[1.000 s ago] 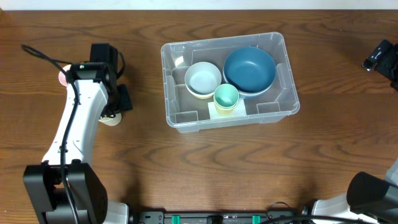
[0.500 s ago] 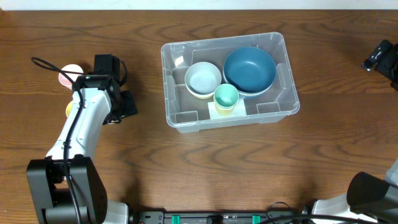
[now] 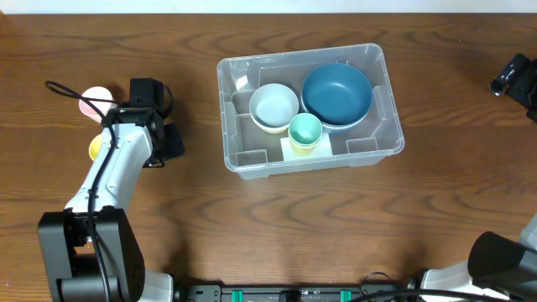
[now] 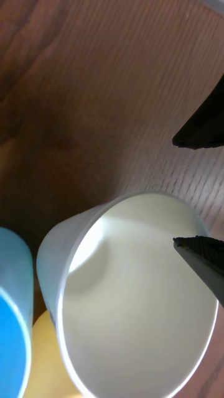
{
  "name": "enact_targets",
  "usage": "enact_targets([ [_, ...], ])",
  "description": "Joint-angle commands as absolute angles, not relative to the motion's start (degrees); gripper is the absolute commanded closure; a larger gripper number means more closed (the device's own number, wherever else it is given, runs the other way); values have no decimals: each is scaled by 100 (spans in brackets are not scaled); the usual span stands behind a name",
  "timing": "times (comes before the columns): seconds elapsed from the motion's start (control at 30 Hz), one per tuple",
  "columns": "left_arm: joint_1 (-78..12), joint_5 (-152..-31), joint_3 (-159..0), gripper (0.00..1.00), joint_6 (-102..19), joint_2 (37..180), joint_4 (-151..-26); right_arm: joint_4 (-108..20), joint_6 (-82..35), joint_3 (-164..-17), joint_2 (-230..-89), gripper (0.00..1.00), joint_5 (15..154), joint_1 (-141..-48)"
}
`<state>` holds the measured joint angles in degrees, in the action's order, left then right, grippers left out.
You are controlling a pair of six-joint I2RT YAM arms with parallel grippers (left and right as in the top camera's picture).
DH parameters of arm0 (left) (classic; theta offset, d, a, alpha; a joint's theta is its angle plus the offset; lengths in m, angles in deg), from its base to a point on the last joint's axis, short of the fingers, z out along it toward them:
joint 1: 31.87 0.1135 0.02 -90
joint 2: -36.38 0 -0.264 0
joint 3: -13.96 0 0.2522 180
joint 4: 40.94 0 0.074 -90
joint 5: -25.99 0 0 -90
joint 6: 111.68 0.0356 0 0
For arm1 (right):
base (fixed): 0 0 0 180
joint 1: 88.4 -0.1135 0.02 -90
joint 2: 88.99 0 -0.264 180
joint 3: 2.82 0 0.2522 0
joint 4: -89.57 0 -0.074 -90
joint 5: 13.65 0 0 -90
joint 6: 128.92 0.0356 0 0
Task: Pack container
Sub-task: 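Move the left gripper to the white cup and grasp it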
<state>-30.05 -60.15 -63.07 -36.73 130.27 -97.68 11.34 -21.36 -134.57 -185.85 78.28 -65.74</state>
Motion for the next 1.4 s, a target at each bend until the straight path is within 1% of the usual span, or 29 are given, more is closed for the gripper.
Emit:
enact_targets([
  [0.0, -2968, -5683, -6285, 53, -3677, 13073, -9735, 1141, -2182, -13468, -18574, 1, 7850, -6574],
  [0.23, -2961, -5434, -6285, 54, -3679, 13073, -9497, 1141, -2182, -13468, -18574, 1, 7850, -6574],
  [0.4, -2963, -5381, -6285, 67, -3666, 13073, -9350, 1138, -2182, -13468, -18574, 1, 7850, -6574],
  [0.5, -2963, -5357, -6285, 71, -3634, 13073, -9298, 1141, -2182, -13468, -18574, 1, 7850, -6574],
  [0.7, -2963, -4960, -6224, 72, -3634, 13075, -9263, 1138, -2182, -13468, -18574, 1, 7850, -6574],
  [0.93, -2952, -4916, -5881, 74, -3638, 13075, -8861, 1141, -2182, -13468, -18574, 1, 7850, -6574],
  [1.0, -2952, -4916, -5861, 80, -3638, 13075, -8839, 1141, -2182, -13468, -18574, 1, 7850, -6574],
  [1.07, -2952, -4916, -5861, 92, -3640, 13075, -8819, 1141, -2182, -13468, -18574, 1, 7850, -6574],
  [1.1, -2952, -4920, -5861, 94, -3642, 13075, -8817, 1141, -2182, -13468, -18574, 1, 7850, -6574],
  [1.23, -2955, -5176, -5863, 94, -3662, 13068, -8850, 1138, -2182, -13468, -18574, 1, 7850, -6574],
  [1.37, -3051, -6000, -5865, 94, -3662, 13029, -8979, 1141, -2182, -13468, -18574, 1, 7850, -6574],
])
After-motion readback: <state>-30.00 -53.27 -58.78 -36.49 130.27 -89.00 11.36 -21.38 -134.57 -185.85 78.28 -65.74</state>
